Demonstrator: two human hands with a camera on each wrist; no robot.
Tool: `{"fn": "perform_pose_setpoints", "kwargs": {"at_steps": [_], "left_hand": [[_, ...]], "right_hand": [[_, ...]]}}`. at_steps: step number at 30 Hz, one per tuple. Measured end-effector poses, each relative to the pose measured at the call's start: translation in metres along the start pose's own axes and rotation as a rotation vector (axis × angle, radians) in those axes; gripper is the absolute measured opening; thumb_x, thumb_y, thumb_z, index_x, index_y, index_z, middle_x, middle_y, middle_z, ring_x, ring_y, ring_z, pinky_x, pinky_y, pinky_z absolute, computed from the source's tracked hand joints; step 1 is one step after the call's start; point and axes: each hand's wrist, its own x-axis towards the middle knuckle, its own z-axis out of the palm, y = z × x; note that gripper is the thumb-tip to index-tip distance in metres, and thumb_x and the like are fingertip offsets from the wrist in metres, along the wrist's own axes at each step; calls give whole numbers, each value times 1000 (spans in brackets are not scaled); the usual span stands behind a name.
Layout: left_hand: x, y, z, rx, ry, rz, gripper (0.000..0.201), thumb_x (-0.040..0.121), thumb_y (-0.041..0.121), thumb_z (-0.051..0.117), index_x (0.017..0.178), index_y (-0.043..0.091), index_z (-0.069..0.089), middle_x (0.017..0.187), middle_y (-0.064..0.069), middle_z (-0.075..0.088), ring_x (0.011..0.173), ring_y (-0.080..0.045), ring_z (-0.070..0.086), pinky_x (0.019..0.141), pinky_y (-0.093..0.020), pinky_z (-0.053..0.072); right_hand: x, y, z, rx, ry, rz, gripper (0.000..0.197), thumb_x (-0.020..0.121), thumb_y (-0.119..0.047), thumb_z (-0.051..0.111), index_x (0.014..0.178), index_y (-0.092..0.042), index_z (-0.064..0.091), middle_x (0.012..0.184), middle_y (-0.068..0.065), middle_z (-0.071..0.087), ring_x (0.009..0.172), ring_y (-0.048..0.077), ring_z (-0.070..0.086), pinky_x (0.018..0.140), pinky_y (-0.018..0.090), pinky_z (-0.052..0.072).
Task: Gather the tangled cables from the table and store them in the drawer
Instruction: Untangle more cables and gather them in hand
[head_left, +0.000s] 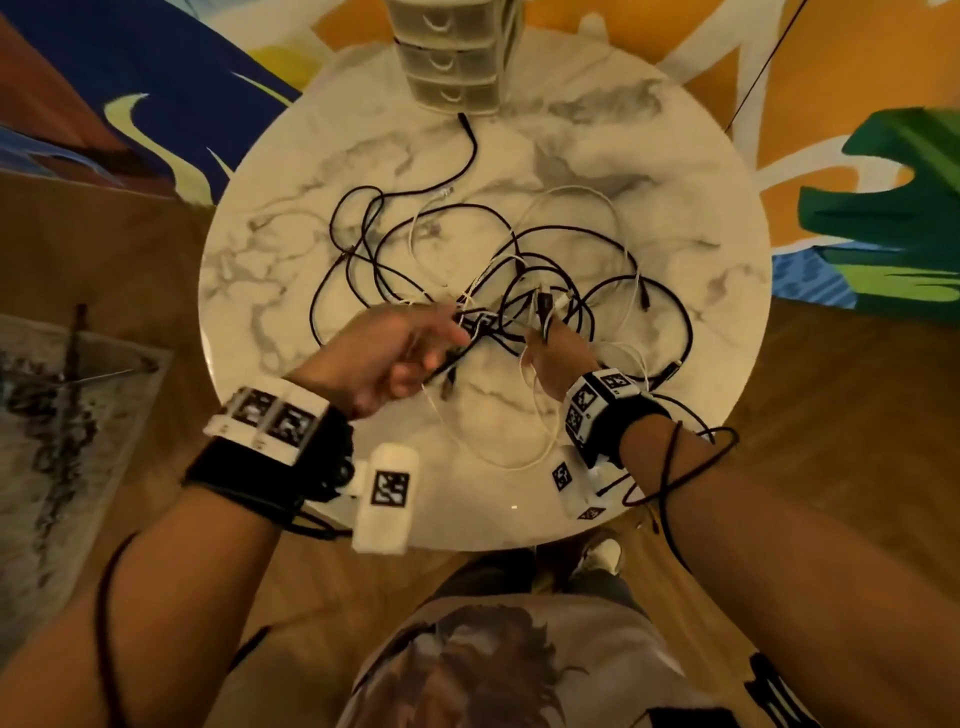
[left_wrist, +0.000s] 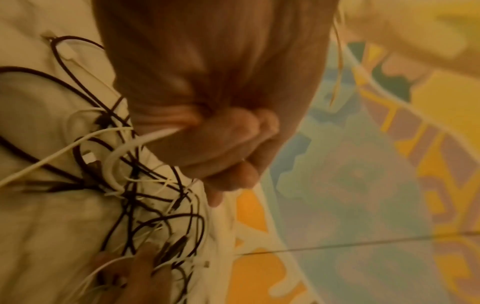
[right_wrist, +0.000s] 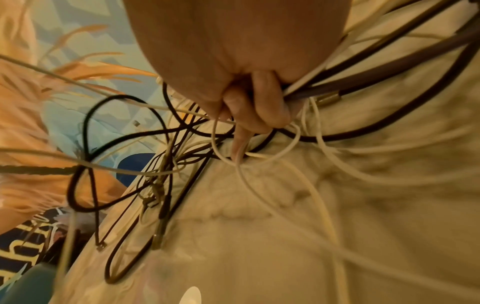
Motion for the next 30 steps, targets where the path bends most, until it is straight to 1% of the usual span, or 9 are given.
{"fn": "perform_pose_setpoints", "kwargs": {"at_steps": [5,7,9,13,16,20,24,27,30], "left_hand": [[-12,-17,2,17,-89,45,18,94,20,51,98,8,63,62,-2,60,67,-18,59,65,-30,55],[-19,-19,-1,49,-104,-17,19,96,18,48,99,8,63,55,1,55,54,-14,56,54,-28,53],[-26,-2,-16,66,-6,39,23,95,22,47,95,6,64,47,3,46,33,-7,35,33,-14,33],[-36,15,-26,-41,26,183,27,93,27,48,95,5,64,48,-2,48,29,-8,31,31,-9,22],[-29,-18,-4,55,-26,240,20,94,19,49,107,11,63,70,-3,66,64,-17,64,41,-20,43],[-8,-60,-9,213,-4,317,28,97,32,43,109,21,67,108,4,70,104,-9,63,73,-28,54],[21,-94,-27,678,272,532,30,88,11,62,116,21,61,104,3,58,91,-10,55,81,-26,46],[43,-110,-12,975,198,577,51,85,27,66,132,20,48,113,0,51,96,-11,49,85,-26,44],[59,-103,5,971,242,622,26,90,30,50,102,11,63,97,-7,58,86,-24,57,74,-42,50]], "right_hand": [[7,1,-2,52,-5,32,41,101,-25,35,138,-7,38,125,21,58,111,39,55,88,36,41],[7,2,-1,56,11,28,40,101,-23,36,137,-5,39,124,22,58,110,39,55,85,35,41],[8,3,1,51,18,40,39,101,-24,37,136,-6,40,123,21,59,111,39,55,89,38,42],[10,3,3,8,34,45,40,101,-26,37,134,-3,42,121,22,60,111,40,56,92,41,44],[10,5,1,29,32,37,39,101,-25,37,131,-2,45,118,23,61,109,40,56,84,37,42],[12,8,2,97,26,60,38,101,-27,38,128,-4,48,118,20,62,108,37,57,82,32,40],[11,8,2,121,39,54,36,100,-27,40,128,-6,49,117,20,62,108,37,57,87,37,44],[13,10,2,126,40,40,33,100,-27,40,122,-5,51,115,18,63,106,35,59,82,33,42],[12,12,3,109,46,29,34,100,-27,40,123,-4,50,112,18,64,103,36,59,78,30,39]]}}
